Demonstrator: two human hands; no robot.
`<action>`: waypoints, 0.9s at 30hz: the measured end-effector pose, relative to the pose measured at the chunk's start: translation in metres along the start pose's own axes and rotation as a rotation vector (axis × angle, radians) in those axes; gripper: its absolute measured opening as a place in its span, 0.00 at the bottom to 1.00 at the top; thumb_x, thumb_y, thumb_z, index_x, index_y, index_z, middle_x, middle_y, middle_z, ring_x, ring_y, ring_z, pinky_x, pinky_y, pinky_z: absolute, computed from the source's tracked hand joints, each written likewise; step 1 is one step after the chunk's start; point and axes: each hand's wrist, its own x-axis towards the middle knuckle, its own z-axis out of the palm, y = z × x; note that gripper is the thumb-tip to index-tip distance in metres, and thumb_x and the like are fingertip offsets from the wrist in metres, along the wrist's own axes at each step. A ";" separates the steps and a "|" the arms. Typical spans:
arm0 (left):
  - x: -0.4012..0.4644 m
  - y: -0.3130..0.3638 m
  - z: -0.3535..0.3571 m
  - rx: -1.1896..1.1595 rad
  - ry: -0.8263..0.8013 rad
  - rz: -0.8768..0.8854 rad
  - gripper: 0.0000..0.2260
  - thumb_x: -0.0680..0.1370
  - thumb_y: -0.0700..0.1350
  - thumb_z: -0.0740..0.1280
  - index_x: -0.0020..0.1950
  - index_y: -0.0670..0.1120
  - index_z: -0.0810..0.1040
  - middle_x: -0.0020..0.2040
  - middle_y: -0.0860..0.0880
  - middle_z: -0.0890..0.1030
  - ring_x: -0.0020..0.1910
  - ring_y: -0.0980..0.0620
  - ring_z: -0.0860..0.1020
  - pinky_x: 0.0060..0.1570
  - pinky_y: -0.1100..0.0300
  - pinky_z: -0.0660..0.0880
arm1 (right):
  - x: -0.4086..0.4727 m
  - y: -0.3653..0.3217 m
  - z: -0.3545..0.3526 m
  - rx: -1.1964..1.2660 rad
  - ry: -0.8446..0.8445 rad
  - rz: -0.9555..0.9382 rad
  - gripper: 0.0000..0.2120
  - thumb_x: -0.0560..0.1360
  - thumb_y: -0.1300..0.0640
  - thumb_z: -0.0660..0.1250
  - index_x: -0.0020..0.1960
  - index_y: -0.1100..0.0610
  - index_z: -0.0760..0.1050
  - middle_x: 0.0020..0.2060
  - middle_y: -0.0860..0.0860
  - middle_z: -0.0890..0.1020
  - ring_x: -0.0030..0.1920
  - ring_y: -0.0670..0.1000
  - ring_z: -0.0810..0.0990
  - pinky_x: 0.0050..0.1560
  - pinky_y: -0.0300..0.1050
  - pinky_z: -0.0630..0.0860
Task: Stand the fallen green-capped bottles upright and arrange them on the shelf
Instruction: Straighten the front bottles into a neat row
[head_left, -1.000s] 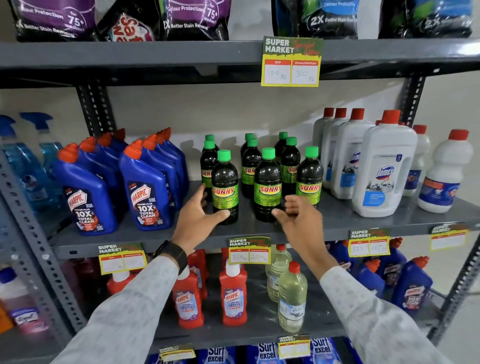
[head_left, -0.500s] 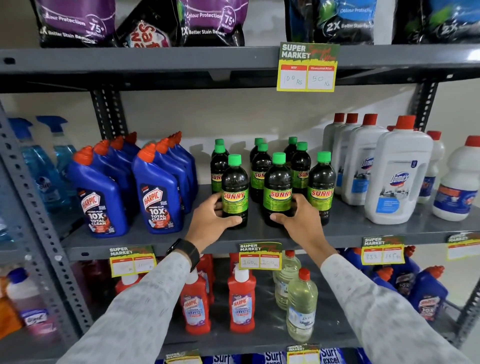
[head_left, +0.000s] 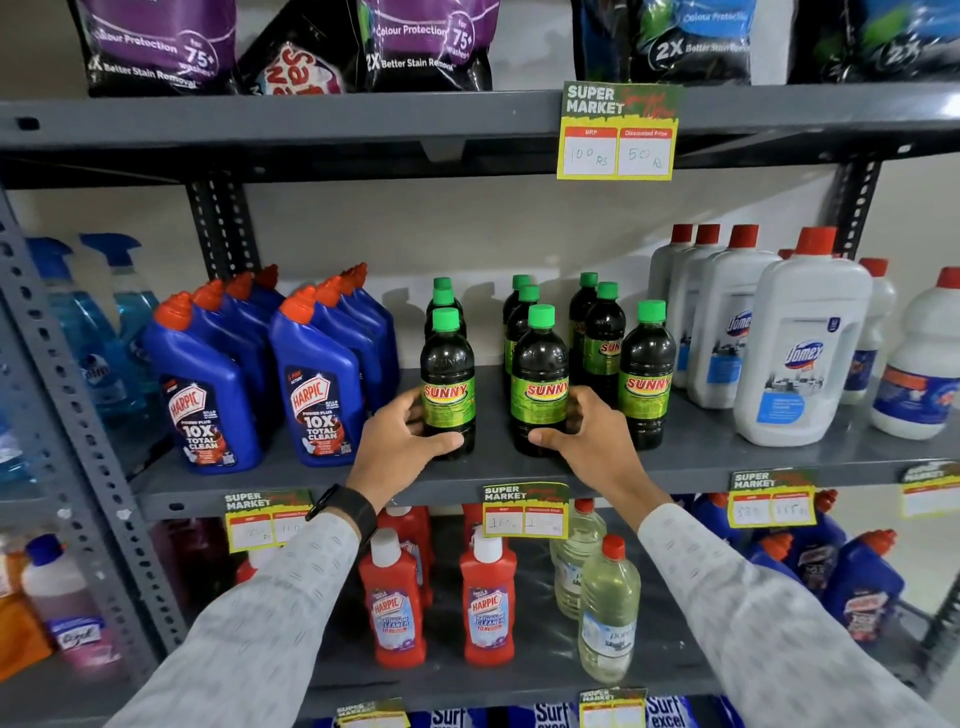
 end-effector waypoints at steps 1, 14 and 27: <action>-0.001 0.000 0.000 -0.008 0.000 0.003 0.36 0.69 0.42 0.81 0.75 0.50 0.71 0.65 0.51 0.81 0.58 0.59 0.80 0.57 0.65 0.74 | -0.001 -0.001 0.000 0.001 -0.003 -0.001 0.32 0.70 0.51 0.82 0.70 0.56 0.74 0.52 0.45 0.82 0.51 0.47 0.81 0.53 0.42 0.76; -0.025 -0.004 0.001 0.678 0.061 0.205 0.33 0.80 0.66 0.60 0.79 0.50 0.63 0.71 0.49 0.77 0.67 0.49 0.77 0.64 0.52 0.76 | -0.013 0.009 -0.007 0.069 -0.009 -0.031 0.41 0.73 0.47 0.79 0.81 0.52 0.66 0.66 0.46 0.82 0.63 0.46 0.83 0.66 0.46 0.79; -0.035 -0.033 0.020 1.090 0.075 0.119 0.35 0.82 0.60 0.40 0.73 0.41 0.75 0.73 0.40 0.76 0.73 0.44 0.74 0.76 0.48 0.65 | 0.000 0.058 -0.074 -0.003 0.313 0.054 0.40 0.70 0.49 0.81 0.76 0.53 0.67 0.69 0.51 0.79 0.68 0.53 0.78 0.69 0.55 0.75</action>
